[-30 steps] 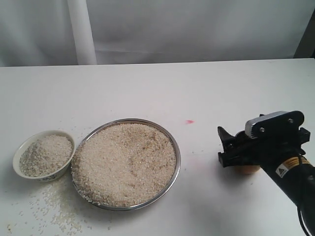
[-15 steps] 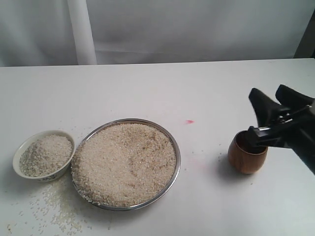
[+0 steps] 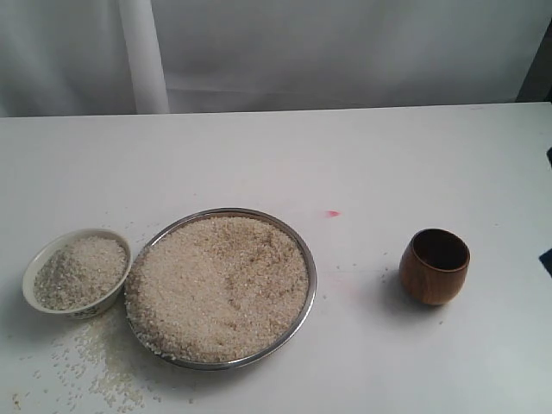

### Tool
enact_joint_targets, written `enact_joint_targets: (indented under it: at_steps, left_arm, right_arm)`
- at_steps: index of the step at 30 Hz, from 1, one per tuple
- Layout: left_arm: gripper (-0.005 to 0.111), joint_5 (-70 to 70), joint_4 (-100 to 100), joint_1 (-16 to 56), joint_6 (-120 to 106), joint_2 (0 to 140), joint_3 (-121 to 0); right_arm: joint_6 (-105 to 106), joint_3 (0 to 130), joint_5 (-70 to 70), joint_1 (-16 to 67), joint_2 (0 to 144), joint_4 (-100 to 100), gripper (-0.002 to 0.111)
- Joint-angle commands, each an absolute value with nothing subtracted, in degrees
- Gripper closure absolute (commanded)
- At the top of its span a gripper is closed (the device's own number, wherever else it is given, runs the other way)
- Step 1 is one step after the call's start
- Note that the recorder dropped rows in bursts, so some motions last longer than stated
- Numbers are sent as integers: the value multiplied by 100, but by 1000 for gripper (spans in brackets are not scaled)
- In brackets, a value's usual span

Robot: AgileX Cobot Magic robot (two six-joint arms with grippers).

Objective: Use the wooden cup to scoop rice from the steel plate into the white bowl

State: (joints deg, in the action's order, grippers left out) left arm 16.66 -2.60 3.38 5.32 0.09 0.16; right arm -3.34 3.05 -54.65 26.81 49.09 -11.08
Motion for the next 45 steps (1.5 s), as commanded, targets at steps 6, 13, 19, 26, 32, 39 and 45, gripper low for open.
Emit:
enact_joint_targets:
  at_steps: [6,13,19,26,32,39,45]
  left_arm:
    - [107,1630,-215,361,551,0,0]
    - [107,1630,-215,361,551,0,0]
    - [107,1630,-215,361,551,0,0]
    - [107,1630,-215,361,551,0,0]
    - [107,1630,-215,361,551,0,0]
    - [107,1630,-215,361,551,0,0]
    - [107,1630,-215,361,551,0,0]
  right_arm:
    - [-344,278,-5411,2688,4562,-1002,108]
    - [-344,278,-5411,2688,4562,-1002,108]
    - [-344,278,-5411,2688,4562,-1002,108]
    - [-344,278,-4686,2688,4342,-1304,108]
    - [273,278,-2618,2514,3100,-1282,108]
    - [861,278,-1509,1993,1587,-1282,108]
    - [881,278,-996,1994,941,-1105,108]
